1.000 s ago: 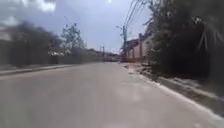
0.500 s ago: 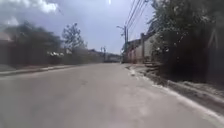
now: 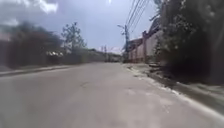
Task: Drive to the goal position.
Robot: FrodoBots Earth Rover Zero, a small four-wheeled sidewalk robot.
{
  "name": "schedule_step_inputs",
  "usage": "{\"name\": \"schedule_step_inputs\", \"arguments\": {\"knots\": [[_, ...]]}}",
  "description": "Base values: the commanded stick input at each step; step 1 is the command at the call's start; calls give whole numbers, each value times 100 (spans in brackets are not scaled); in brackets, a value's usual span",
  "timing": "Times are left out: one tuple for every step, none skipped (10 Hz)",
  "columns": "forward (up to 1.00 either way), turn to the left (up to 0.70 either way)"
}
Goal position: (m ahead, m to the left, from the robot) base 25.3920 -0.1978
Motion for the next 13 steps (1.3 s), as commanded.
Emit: {"name": "schedule_step_inputs", "arguments": {"knots": [[70,0],[70,0],[70,0],[70,0],[70,0],[70,0],[70,0],[70,0],[70,0],[70,0],[70,0],[70,0],[70,0]]}}
